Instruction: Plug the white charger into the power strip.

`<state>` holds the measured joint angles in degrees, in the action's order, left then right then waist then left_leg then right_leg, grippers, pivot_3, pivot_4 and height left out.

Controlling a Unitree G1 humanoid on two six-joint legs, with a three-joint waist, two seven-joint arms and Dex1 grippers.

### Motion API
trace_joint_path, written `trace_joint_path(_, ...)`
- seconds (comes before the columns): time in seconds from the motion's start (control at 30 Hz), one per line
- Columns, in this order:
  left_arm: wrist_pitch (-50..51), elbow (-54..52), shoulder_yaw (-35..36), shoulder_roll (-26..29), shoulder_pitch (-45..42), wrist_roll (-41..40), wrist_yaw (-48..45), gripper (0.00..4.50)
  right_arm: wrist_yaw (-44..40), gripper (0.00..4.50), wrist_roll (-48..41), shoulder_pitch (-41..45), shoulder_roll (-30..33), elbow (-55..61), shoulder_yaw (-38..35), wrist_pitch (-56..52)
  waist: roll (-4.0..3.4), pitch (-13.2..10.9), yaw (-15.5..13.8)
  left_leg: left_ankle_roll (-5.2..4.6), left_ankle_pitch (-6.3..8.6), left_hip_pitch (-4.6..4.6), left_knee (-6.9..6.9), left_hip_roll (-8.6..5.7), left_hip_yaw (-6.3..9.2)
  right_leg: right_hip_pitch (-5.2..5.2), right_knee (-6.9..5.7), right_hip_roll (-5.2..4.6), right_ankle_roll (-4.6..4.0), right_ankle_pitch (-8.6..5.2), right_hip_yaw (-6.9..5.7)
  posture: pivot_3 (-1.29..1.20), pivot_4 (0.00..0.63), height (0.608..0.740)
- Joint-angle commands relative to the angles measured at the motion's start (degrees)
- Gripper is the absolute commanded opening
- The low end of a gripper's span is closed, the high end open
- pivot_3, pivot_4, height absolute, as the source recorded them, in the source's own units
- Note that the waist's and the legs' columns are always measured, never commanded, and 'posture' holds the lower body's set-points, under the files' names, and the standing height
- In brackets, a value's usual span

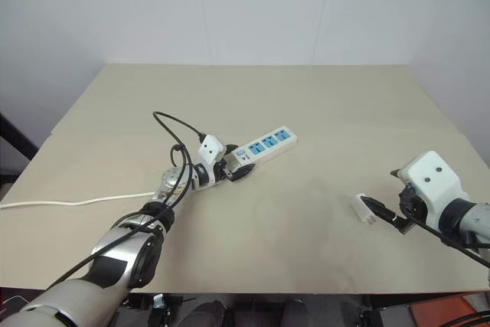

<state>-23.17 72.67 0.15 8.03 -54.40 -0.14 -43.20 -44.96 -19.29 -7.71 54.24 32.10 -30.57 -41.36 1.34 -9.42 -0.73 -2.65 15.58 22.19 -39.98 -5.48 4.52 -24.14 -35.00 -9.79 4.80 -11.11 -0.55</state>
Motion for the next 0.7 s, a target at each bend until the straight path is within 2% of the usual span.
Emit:
trace_joint_path(0.03,2.5,1.0,1.7,-0.7,-0.4,-1.0,-1.1,4.10,0.3,4.50,-0.1,-0.1,0.5,1.7,-3.1,-0.1,-0.01,0.0,0.0,0.01,-0.01,0.00,0.00,0.00,0.00,0.00,0.00,0.00,0.00,0.00,0.00,0.00,0.150,0.740)
trace_joint_path(0.13,3.8,1.0,3.1,-0.9,-0.6,-1.9,-2.8,3.30,0.3,4.50,-0.2,0.4,0.8,1.7,-2.9,-0.3,-0.01,0.0,0.0,0.00,0.00,-0.02,-0.02,0.00,0.00,0.01,-0.01,0.00,0.00,0.00,0.00,0.00,0.150,0.740)
trace_joint_path(0.27,3.4,0.5,1.5,-0.5,-0.5,0.2,-3.4,3.28,0.4,4.50,-0.2,1.3,1.3,1.3,-2.3,-0.4,-0.01,0.0,0.0,0.00,0.00,-0.03,-0.02,0.00,0.00,0.02,-0.01,0.00,0.01,0.00,0.00,0.00,0.150,0.740)
trace_joint_path(0.47,-0.2,-2.3,-0.5,1.9,0.0,1.0,-12.2,3.28,-1.0,4.50,-3.4,4.2,4.3,2.1,0.8,-6.6,-0.01,0.0,0.1,0.00,0.00,0.01,-0.02,0.00,-0.01,-0.01,0.00,0.00,0.00,0.01,0.00,0.00,0.150,0.740)
trace_joint_path(0.57,-1.9,-4.2,-1.4,3.5,0.6,1.0,-16.1,3.28,0.5,4.50,-4.8,10.3,7.8,2.3,6.2,-13.2,-0.02,0.0,0.4,0.00,0.00,0.01,-0.03,0.05,-0.02,-0.03,0.00,0.03,-0.03,0.03,0.00,0.00,0.150,0.740)
trace_joint_path(0.7,-4.2,-7.1,-2.8,5.6,2.0,1.1,-21.5,3.28,4.3,4.50,-6.6,25.2,7.3,-0.4,18.0,-24.2,-0.01,0.0,0.6,0.01,0.00,0.06,-0.04,0.14,-0.02,-0.10,0.02,0.08,-0.08,0.06,0.01,0.00,0.150,0.740)
